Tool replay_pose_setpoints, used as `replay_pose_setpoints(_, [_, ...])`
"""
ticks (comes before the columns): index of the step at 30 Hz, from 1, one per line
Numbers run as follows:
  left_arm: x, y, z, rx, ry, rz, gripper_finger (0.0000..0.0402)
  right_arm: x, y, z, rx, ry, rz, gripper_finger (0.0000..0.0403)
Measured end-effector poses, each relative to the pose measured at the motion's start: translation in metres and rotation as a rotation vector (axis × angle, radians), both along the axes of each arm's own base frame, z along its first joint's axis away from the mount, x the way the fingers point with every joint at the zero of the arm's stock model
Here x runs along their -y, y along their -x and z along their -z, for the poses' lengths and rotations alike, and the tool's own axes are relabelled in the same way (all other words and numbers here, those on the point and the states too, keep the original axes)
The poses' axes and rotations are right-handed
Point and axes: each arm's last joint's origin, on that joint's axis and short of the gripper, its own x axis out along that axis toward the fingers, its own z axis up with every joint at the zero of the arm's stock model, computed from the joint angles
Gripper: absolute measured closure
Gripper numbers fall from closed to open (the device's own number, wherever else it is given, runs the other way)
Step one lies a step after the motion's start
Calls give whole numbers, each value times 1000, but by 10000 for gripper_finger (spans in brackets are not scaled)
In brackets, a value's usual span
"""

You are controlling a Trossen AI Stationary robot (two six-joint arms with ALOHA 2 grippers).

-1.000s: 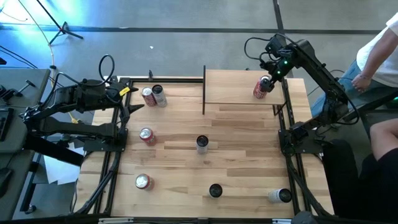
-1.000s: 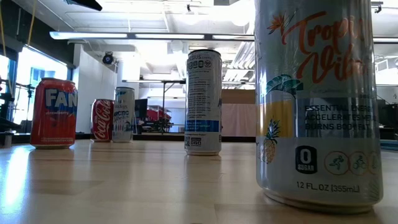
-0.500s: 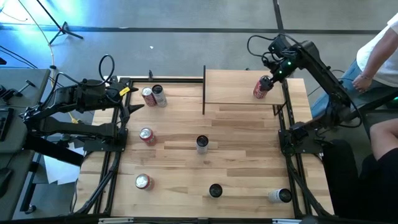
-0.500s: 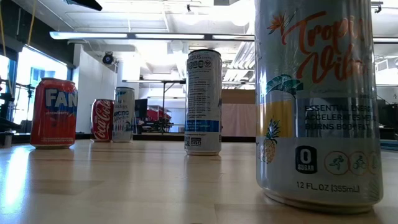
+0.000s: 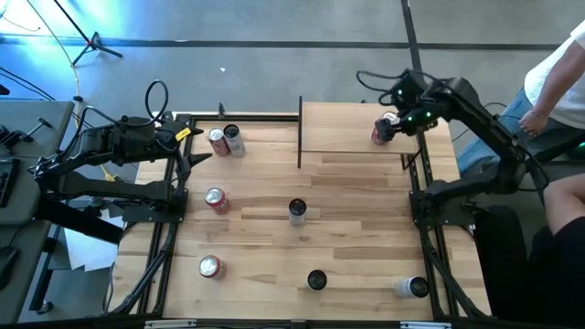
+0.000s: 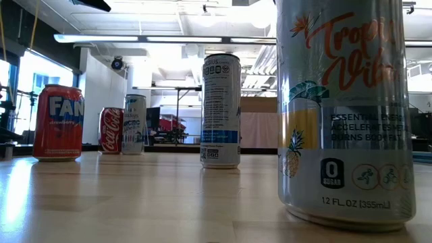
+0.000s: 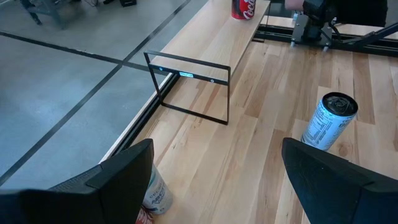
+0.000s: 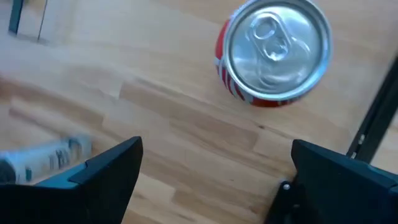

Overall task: Place canned beverage on shelf
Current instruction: Put the red soda can on the shelf

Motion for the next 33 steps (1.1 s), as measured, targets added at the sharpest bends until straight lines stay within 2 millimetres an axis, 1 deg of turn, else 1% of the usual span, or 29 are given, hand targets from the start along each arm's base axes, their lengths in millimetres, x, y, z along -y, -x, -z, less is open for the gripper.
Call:
replay_pose_setpoints(4, [0, 0, 0, 0, 0, 0, 67, -18, -11, 0, 0, 31, 132, 3])
replay_pose_setpoints(7, [0, 0, 0, 0, 0, 0, 67, -33, -23, 1, -6, 78, 187, 3])
replay_pose_setpoints(9, [0, 0, 0, 0, 0, 0, 67, -43, -30, 6, -8, 107, 225, 3])
replay_pose_setpoints(11, [0, 0, 0, 0, 0, 0, 67, -55, -36, 16, -23, 110, 272, 3])
replay_pose_setpoints(15, [0, 0, 0, 0, 0, 0, 67, -80, -46, 43, -36, 123, 361, 3])
replay_pose_setpoints(19, [0, 0, 0, 0, 0, 0, 67, -102, -51, 63, 2, 229, 418, 3])
replay_pose_setpoints(22, [0, 0, 0, 0, 0, 0, 67, -117, -50, 79, 35, 333, 436, 3])
replay_pose_setpoints(24, [0, 0, 0, 0, 0, 0, 67, -124, -48, 90, 57, 383, 471, 3])
replay_pose_setpoints(27, [0, 0, 0, 0, 0, 0, 67, -129, -43, 105, 86, 466, 522, 3])
replay_pose_setpoints(30, [0, 0, 0, 0, 0, 0, 67, -130, -41, 115, 118, 555, 516, 3])
replay_pose_setpoints(33, [0, 0, 0, 0, 0, 0, 67, -131, -41, 121, 137, 584, 517, 4])
